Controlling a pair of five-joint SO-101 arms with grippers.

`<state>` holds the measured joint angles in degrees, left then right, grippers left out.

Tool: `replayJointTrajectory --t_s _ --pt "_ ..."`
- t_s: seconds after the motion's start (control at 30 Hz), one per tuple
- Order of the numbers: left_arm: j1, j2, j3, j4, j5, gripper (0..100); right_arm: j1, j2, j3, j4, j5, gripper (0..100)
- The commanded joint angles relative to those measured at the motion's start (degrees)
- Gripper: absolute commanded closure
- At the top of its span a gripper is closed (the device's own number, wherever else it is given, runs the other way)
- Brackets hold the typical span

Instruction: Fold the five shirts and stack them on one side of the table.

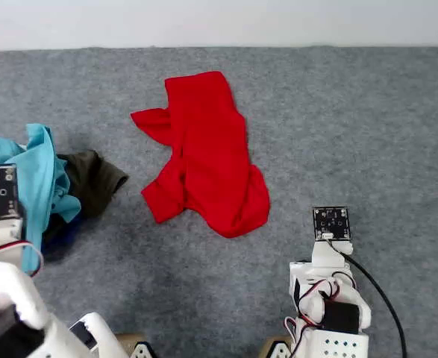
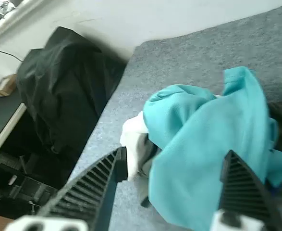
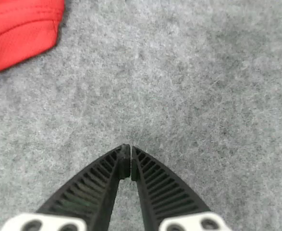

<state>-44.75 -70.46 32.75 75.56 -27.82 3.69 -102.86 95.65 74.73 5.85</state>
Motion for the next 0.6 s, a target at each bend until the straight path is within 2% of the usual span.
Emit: replayJointTrajectory --t_s 0.0,0.17,0.3,0.57 --pt "2.1 -0.4 -6.2 8.0 2.4 69 0.3 -0.7 0.8 0.1 -0.4 99.0" --pt "4.0 -0.4 -10.5 17.8 4.4 69 0.3 -0.7 0.8 0.1 -0.4 99.0" --pt "4.0 -0.4 -11.3 21.9 7.7 70 0.3 -0.7 0.8 0.1 -0.4 99.0" --pt "4.0 -0.4 -11.0 22.8 9.2 86 0.3 -0.7 0.8 0.1 -0.4 99.0"
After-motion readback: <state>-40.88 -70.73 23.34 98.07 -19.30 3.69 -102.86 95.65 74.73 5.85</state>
